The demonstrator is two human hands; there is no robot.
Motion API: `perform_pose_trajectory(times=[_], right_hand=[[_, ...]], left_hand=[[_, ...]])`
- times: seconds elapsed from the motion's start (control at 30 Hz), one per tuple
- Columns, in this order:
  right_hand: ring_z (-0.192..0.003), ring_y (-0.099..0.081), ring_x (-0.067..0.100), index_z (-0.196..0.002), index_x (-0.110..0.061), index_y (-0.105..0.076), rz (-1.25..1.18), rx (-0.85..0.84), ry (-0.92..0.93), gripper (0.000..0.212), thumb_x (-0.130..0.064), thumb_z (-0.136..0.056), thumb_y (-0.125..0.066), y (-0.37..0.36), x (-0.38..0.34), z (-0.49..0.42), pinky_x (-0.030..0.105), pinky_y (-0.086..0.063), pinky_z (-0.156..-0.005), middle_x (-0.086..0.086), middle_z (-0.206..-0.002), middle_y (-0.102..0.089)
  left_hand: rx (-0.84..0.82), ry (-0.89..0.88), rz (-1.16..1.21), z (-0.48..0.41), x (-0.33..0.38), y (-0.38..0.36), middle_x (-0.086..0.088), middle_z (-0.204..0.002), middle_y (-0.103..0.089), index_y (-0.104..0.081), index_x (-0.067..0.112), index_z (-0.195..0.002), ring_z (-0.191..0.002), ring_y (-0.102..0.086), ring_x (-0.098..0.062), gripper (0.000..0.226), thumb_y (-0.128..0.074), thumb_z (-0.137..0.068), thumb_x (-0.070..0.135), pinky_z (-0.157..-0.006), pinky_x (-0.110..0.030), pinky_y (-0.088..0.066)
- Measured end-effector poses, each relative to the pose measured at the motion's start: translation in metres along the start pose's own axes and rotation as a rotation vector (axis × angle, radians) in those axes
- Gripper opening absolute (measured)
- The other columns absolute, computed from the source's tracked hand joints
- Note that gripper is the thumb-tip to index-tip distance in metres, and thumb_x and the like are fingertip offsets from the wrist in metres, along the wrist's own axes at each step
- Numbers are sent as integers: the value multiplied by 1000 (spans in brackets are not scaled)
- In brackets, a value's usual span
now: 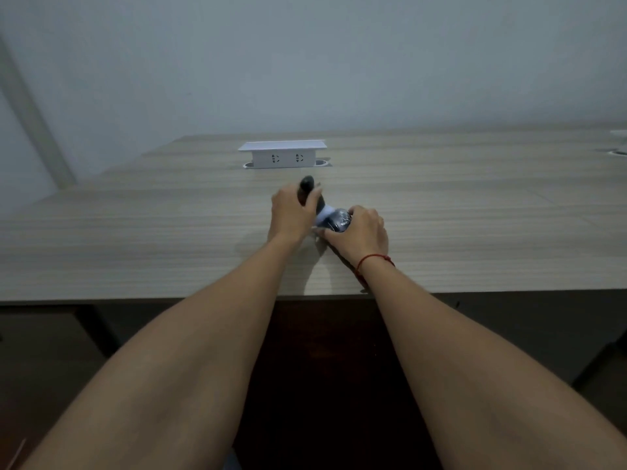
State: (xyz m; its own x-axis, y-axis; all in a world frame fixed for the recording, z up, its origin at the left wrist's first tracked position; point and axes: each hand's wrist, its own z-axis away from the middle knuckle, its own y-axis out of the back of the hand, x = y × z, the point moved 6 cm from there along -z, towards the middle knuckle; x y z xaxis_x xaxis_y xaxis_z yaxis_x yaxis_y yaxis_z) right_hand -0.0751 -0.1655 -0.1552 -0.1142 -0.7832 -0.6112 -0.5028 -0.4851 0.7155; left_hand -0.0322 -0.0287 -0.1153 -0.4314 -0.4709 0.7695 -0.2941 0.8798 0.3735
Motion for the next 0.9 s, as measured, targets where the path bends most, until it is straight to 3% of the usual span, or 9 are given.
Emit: perform_pose_trajectory(times=[0.17, 0.37, 0.47, 0.53, 0.6, 0.67, 0.73, 0.8, 0.9], right_hand=[[-116, -52, 26, -131, -15, -50, -9, -40, 12, 94, -72, -60, -73, 2, -1, 6, 40, -44, -96, 8, -125, -54], [-144, -28, 27, -154, -18, -17, -96, -300, 68, 126, -62, -56, -83, -9, 3, -7, 49, -27, -117, 6, -158, -27], [-142, -35, 29, -154, -19, -18, -179, -380, 51, 134, -66, -47, -84, -15, 7, -12, 51, -33, -115, 5, -157, -33], [-136, -43, 27, -151, -21, -27, -189, -382, 68, 127, -68, -47, -82, -18, 7, -12, 50, -37, -112, 3, -151, -44], [-124, -52, 23, -144, -21, -38, -149, -352, 99, 108, -64, -55, -82, -18, 5, -14, 47, -42, -108, 2, -140, -53], [-109, -58, 20, -130, -23, -50, -116, -309, 119, 91, -65, -56, -80, -18, 3, -16, 44, -48, -99, 0, -123, -61], [-94, -62, 19, -110, -24, -58, -111, -302, 143, 74, -67, -53, -80, -18, 1, -17, 40, -52, -89, -3, -105, -65], [-89, -61, 20, -103, -22, -58, -150, -330, 160, 64, -62, -58, -81, -18, 0, -16, 36, -52, -82, -3, -97, -64], [-97, -62, 22, -118, -14, -56, -239, -350, 144, 63, -53, -73, -77, -14, 1, -13, 37, -53, -89, 2, -103, -61]], left_hand=[[62, 88, -71, 6, -23, -2, -18, -95, -66, -64, -2, -93, -89, -61, -28, 28, -59, -92, 25, -73, -32, -46], [92, 76, -49, 2, -28, 4, -17, -92, -64, -63, -2, -90, -83, -55, -23, 30, -58, -93, 27, -70, -29, -39], [106, 94, 12, 0, -35, 9, -17, -89, -64, -63, -1, -88, -81, -56, -24, 31, -58, -93, 29, -69, -30, -41], [131, 80, 46, -1, -32, 15, -13, -86, -62, -63, -1, -88, -81, -56, -23, 32, -57, -93, 31, -71, -33, -47], [164, 58, 78, -2, -25, 22, -7, -83, -59, -63, 1, -87, -79, -54, -19, 32, -56, -94, 32, -65, -20, -44], [182, 24, 84, -4, -15, 25, -4, -81, -58, -64, 3, -86, -76, -52, -14, 31, -57, -93, 32, -57, -7, -35], [159, -30, 71, -3, -9, 20, -3, -77, -60, -66, 3, -83, -72, -53, -13, 31, -60, -91, 32, -55, -5, -35], [103, -58, 9, 2, -12, 11, -6, -75, -62, -67, 2, -82, -70, -56, -16, 32, -62, -90, 32, -56, -13, -38], [61, -41, -125, 5, -28, 4, -12, -76, -62, -65, 1, -78, -71, -56, -22, 33, -61, -90, 31, -62, -28, -40]])
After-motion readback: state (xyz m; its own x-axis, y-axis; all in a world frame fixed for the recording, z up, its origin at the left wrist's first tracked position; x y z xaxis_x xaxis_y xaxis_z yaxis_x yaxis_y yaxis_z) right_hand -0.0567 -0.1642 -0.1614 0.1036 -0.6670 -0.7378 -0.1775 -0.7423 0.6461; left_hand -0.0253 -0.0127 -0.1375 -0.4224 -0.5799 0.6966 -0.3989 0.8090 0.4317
